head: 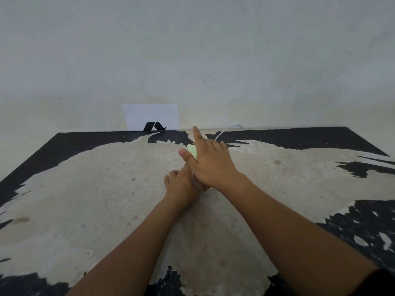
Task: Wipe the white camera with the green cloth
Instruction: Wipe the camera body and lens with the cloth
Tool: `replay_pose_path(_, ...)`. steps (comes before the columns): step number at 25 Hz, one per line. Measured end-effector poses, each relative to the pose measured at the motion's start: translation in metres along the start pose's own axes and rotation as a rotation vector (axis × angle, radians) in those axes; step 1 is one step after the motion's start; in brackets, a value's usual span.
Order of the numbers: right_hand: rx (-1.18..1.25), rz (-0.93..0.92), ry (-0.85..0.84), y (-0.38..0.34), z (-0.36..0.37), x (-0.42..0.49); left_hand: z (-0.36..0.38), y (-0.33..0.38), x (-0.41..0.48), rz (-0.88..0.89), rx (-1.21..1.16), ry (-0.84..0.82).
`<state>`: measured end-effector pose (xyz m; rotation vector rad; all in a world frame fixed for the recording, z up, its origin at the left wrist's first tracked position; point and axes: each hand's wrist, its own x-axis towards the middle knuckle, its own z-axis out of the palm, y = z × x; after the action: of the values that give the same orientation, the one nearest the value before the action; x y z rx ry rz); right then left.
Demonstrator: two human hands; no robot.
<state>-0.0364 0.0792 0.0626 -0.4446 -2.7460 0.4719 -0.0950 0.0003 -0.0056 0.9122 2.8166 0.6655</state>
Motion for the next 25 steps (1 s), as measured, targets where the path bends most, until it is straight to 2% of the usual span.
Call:
replay_pose_path(5, 0.031, 0.029, 0.041, 0.004, 0.002, -0.008, 0.0, 0.0, 0.0, -0.046, -0.065, -0.04)
replay_pose_path(8, 0.15, 0.056, -0.004, 0.004, -0.004, -0.009, -0.016, -0.004, -0.006, -0.062, -0.31, -0.021)
replay_pose_path(10, 0.304, 0.082, -0.047, 0.004, -0.011, -0.007, -0.036, 0.0, -0.014, 0.044, -0.585, 0.117)
replay_pose_path(12, 0.541, 0.123, -0.078, 0.007, -0.015, -0.004, -0.056, 0.011, -0.016, 0.188, -0.697, 0.185)
replay_pose_path(15, 0.913, 0.292, -0.057, 0.018, -0.018, 0.0, -0.067, 0.029, -0.015, 0.294, -0.646, 0.046)
replay_pose_path(18, 1.108, 0.398, -0.001, 0.029, -0.016, -0.006, -0.06, 0.025, -0.017, 0.318, -0.548, 0.064)
replay_pose_path(21, 1.166, 0.398, 0.012, 0.037, -0.007, -0.018, -0.051, 0.013, -0.025, 0.283, -0.535, 0.096)
replay_pose_path(25, 1.137, 0.403, -0.084, 0.033, -0.001, -0.028, -0.026, 0.006, -0.044, 0.188, -0.631, 0.022)
